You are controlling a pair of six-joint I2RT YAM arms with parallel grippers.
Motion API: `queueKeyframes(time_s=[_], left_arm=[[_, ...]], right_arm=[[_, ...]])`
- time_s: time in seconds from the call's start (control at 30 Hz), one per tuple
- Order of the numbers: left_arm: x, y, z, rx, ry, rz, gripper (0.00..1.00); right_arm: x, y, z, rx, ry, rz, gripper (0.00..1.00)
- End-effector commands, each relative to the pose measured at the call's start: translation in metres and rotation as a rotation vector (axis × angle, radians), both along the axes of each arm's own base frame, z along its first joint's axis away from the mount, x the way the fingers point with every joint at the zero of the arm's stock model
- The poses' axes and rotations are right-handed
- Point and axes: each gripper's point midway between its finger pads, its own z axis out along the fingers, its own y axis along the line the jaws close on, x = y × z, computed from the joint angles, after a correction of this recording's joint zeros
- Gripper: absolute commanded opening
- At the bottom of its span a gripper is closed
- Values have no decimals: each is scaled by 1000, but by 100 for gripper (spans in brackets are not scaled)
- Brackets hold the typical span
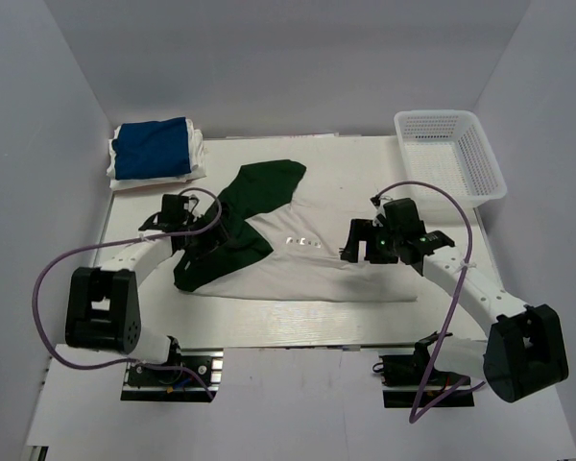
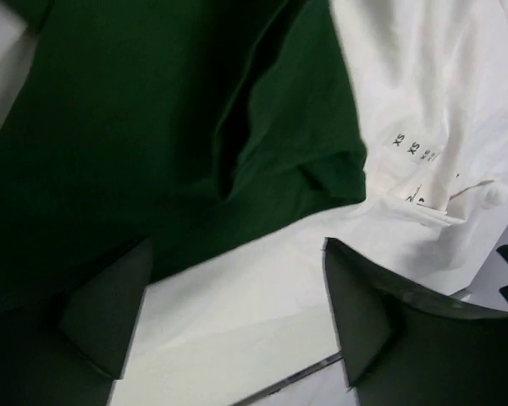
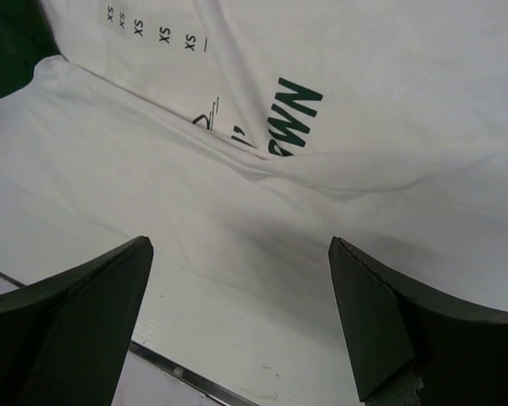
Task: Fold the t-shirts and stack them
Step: Fold the flattened tshirt in 1/3 of the way
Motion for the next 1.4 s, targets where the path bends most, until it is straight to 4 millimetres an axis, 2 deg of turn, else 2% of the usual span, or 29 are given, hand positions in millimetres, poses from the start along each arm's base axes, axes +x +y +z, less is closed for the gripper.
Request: queueKeyframes(time_s=[0.0,0.07,0.1,0.2,0.23,0.27,0.3,0.33,0.37,0.4,0.5,0.57,0.6,0.63,0.67,0.8,0.87,0.9,0.93,0.97,1.03,1.07,1.1,1.13,1.27,1.37], left_arm=[[44,-15,22,-27,-158,-48,88],[53,-20,20,-26,-158,-46,77],[63,-18,22,-14,-165,-37,65],[71,-22,4,20,-119,-52,50],[75,-27,7,25,-124,-70,39],[79,-26,1,35,-110,-65,31],[83,-28,5,27,-113,-70,21],[85,-32,5,31,-120,-86,2],[85,-34,9,20,-121,-94,0],[88,-43,15,-1,-132,-117,0],[99,-50,31,-8,-176,-129,0],[101,-54,29,-5,-163,-129,0],[108,-56,33,-7,-178,-129,0],[107,-58,30,4,-155,-132,0],[115,-60,27,5,-146,-133,0],[125,-72,26,9,-142,-162,1],[135,-79,35,3,-178,-171,25],[139,-80,33,7,-183,-178,43],[141,-84,29,15,-173,-183,67],[148,-86,38,13,-188,-183,78],[149,-93,41,6,-197,-211,80],[154,-97,45,-8,-217,-219,77],[151,-103,45,-20,-215,-236,77],[158,-105,51,-24,-239,-236,77],[151,-117,44,-37,-209,-277,77],[151,-120,43,-57,-224,-290,72]], right_arm=[[15,-3,20,8,-75,-52,90],[15,-5,21,1,-73,-58,90],[17,-7,21,-6,-76,-67,90],[20,-11,23,-35,-85,-80,90],[18,-12,23,-45,-82,-78,90],[21,-13,27,-47,-93,-81,90],[22,-17,28,-62,-100,-94,90],[21,-19,26,-70,-94,-101,90],[22,-20,28,-76,-102,-106,90],[22,-21,29,-77,-106,-110,90],[21,-23,28,-82,-111,-117,90],[22,-24,27,-89,-109,-123,90],[22,-25,27,-91,-111,-124,90],[21,-25,25,-96,-104,-125,90],[19,-26,24,-100,-91,-126,90],[23,-37,26,-151,-105,-163,90],[25,-41,27,-171,-113,-179,90],[23,-44,24,-183,-102,-182,90],[24,-46,25,-196,-106,-192,90],[23,-48,24,-202,-98,-195,90],[23,-48,24,-203,-96,-196,90],[23,-48,24,-201,-99,-196,90],[22,-47,24,-198,-97,-197,90],[22,-48,25,-197,-100,-198,90],[19,-50,26,-200,-108,-204,90],[17,-54,24,-207,-117,-213,90]])
